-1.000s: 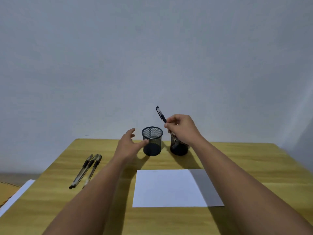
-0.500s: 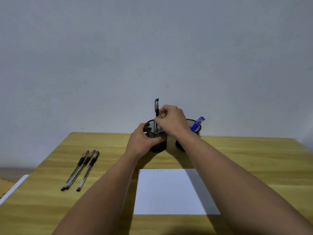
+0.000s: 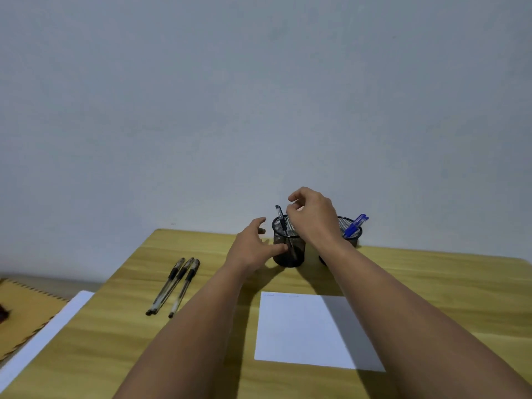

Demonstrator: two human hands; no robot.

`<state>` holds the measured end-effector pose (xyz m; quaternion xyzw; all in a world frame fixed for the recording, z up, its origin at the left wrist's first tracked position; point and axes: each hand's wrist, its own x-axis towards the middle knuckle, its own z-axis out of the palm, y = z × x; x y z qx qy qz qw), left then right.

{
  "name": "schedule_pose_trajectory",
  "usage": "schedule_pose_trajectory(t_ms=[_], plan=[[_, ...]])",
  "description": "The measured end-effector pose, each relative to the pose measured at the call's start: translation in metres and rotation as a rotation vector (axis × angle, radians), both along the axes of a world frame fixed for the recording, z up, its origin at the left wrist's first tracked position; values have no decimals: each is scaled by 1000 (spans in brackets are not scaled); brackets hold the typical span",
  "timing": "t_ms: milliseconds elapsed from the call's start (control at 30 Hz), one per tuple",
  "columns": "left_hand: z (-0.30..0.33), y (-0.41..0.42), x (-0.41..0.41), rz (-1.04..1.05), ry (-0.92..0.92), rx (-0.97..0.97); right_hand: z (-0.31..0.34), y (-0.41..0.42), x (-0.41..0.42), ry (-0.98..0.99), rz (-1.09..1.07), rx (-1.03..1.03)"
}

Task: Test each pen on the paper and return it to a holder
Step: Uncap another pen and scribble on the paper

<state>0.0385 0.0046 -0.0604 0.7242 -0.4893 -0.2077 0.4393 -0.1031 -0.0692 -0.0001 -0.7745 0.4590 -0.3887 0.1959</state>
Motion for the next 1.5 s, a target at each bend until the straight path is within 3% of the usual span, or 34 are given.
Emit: schedule_pose_trajectory(t_ms=[167,333,433,700,1000,1200,1400,1500], plan=[[15,52,46,120,-258,39,1,41,30,3,96,62],[7,105,93,252,-475,137,-25,83,83,227,252,288],[-4,125,112,293,-561,189,-48,101,116,262,298,399],[-28,139,138,297,-533,284,-81,128,169,361,206,380],[-19,144,127,265,-569,185,-63,116,125,505,220,353],[12,146,90,-118,-522,56,-35,102,54,235,444,537],[37,143,34,-157,-467,78,-5,97,-37,-92,459,826],[48,138,2,-182,-387,-9,-2,96,-67,-377,433,937]])
